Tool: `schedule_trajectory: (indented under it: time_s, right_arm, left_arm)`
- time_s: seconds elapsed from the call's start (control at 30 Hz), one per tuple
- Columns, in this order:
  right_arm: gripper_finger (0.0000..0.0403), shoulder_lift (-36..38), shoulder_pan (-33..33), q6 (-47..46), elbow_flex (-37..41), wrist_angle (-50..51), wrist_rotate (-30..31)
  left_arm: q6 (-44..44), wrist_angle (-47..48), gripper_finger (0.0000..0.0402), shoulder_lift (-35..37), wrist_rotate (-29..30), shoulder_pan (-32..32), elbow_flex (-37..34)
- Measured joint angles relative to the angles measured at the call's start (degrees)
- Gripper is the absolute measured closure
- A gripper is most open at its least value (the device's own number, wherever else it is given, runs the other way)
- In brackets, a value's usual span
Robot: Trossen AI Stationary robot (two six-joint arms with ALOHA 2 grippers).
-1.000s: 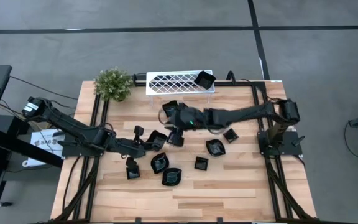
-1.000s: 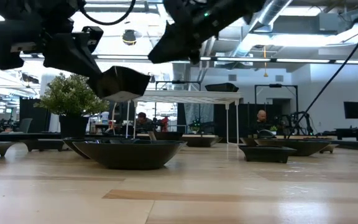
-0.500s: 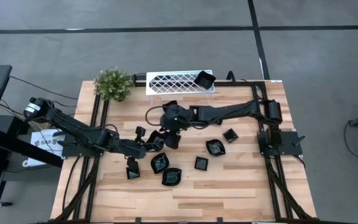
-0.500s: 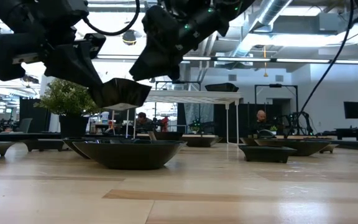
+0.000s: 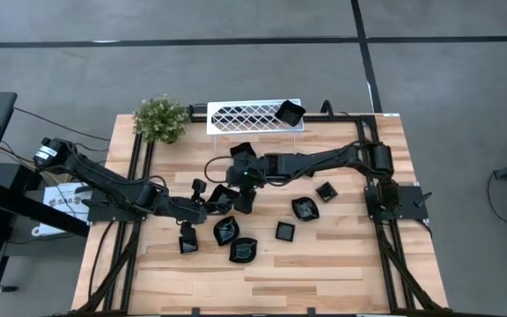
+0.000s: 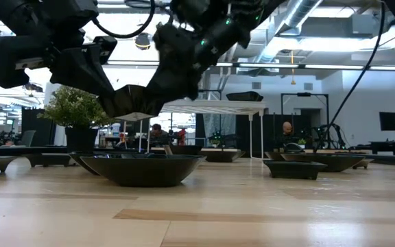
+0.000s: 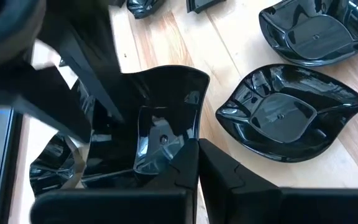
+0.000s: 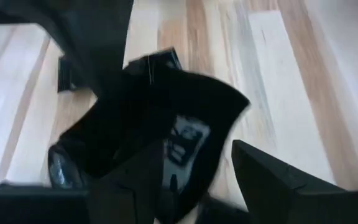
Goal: Pick & Place Mini shaped plates
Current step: Stack the black distorted square plate on top of the black distorted square plate on the shelf
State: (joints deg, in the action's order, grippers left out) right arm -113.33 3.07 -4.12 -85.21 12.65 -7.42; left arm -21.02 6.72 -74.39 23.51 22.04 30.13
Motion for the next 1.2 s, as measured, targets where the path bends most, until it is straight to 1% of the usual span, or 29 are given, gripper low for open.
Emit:
schedule_trajectory:
  time_s: [0.3, 0.5, 0.63, 0.87, 0.93, 1.07, 1.2]
  right_arm:
    - [0.0241, -0.1, 0.1, 0.0, 0.0, -0.2, 0.0]
    - [0.0268, 0.1, 0.1, 0.0, 0.0, -0.9, 0.0]
    - [0.0301, 0.1, 0.1, 0.0, 0.0, -0.9, 0.0]
    - [0.0382, 0.1, 0.1, 0.0, 0.0, -0.7, 0.1]
    - [0.0397, 0.1, 0.1, 0.0, 0.0, -0.7, 0.1]
    - [0.0393, 0.1, 0.1, 0.0, 0.0, -0.9, 0.1]
    - [0.04, 0.1, 0.1, 0.0, 0.0, -1.1, 0.1]
  left_arm:
    - [0.0, -0.4, 0.0391, 0.0, 0.0, 0.0, 0.0]
    - [0.0, -0.4, 0.0393, 0.0, 0.0, 0.0, 0.0]
    - [0.0, -0.4, 0.0392, 0.0, 0.0, 0.0, 0.0]
    - [0.0, -0.4, 0.0391, 0.0, -0.2, 0.0, 0.0]
    - [0.0, -0.4, 0.0392, 0.0, -0.2, 0.0, 0.0]
    - [0.1, -0.4, 0.0394, 0.0, -0.2, 0.0, 0.0]
    - [0.1, -0.4, 0.0391, 0.0, -0.2, 0.0, 0.0]
